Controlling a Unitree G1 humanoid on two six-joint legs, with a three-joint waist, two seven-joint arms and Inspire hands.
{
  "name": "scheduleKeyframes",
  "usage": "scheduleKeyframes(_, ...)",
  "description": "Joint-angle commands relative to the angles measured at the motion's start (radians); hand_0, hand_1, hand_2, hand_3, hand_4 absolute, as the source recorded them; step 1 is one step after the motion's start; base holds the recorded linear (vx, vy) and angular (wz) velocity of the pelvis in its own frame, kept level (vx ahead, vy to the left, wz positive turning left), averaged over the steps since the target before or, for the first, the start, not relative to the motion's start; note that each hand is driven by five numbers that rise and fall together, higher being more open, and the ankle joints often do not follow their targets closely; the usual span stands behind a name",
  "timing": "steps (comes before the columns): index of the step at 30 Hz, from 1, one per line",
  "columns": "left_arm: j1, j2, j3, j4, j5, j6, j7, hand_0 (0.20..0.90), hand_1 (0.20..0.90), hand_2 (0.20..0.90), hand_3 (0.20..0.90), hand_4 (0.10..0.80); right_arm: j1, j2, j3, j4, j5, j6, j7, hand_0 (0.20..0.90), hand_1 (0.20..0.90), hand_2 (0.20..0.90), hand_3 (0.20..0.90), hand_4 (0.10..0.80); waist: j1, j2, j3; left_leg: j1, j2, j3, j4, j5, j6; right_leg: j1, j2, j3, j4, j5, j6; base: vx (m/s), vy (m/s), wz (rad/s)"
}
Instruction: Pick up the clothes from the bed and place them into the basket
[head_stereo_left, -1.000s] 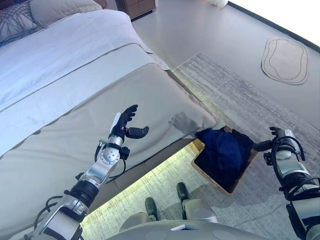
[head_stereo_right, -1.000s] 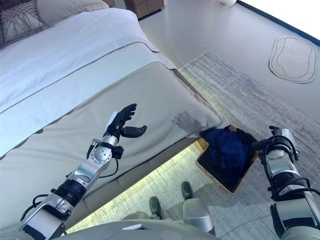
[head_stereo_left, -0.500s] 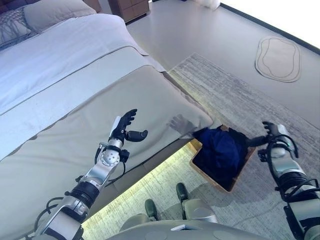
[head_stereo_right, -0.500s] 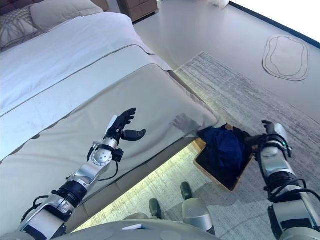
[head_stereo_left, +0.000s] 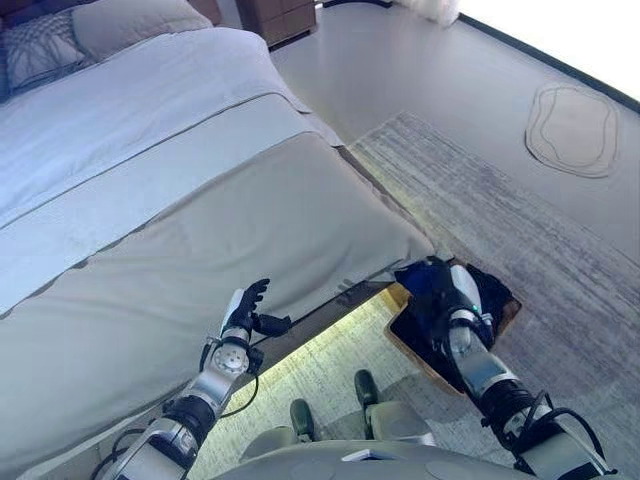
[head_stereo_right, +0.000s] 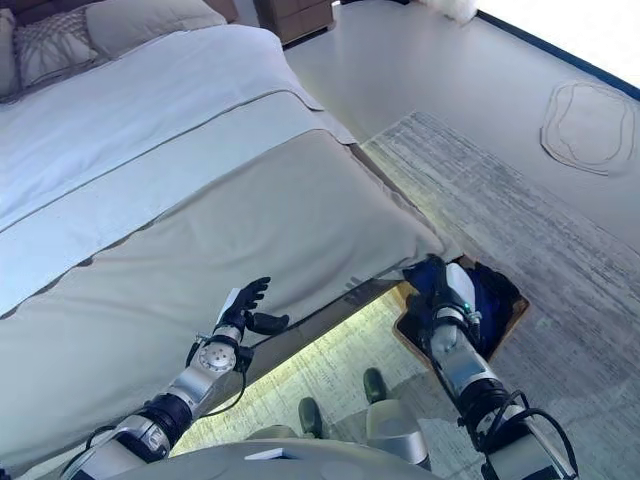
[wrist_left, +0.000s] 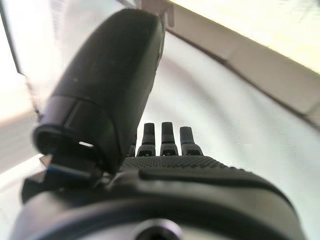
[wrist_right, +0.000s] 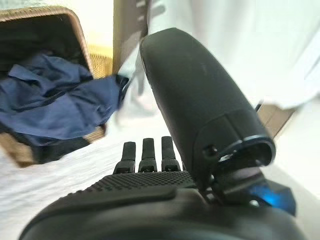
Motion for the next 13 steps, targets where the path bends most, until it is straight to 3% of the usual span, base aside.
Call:
scheduleKeyframes(1,-0.046,0.006,0.012,0.079,0.065,-0.061,0.011,0.900,0.900,0.900,0.900,0.800,-0.053,-0.025,0.013,0.061,-0.056,-0.085,-0.005,0.900,0.900,0.900,0.900,0.800,0.040,-0.035,-0.122,-0.019,-0.040,-0.084,0.006,-0.060,0.020,0.014,-0.037,-0.043,0.005,-0.024,0.050,0.070,-0.019,0.38)
scheduleKeyframes(6,-0.030,-0.014,0.013,0.207,0.032,-0.034,-0.031,0.900,0.900,0.900,0.900,0.800,-0.056,-0.007,0.033,0.148,-0.054,-0.066,0.052,0.900,0.900,0.900,0.900,0.800,0.066,-0.049,-0.144,-0.028,-0.039,-0.103,0.006,-0.056,0.018,0.023,-0.040,-0.073,0.005,-0.034,0.050,0.060,-0.012,0.30)
scheduleKeyframes(13,-0.008,-0.056,0.064,0.374,-0.019,-0.077,-0.030,0.900,0.900,0.900,0.900,0.800,-0.032,0.072,0.033,0.369,-0.030,-0.087,0.070,0.900,0.900,0.900,0.900,0.800,0.102,-0.068,-0.170,-0.030,-0.038,-0.130,0.006,-0.049,0.021,0.048,-0.046,-0.108,0.005,-0.046,0.047,0.087,-0.014,0.16)
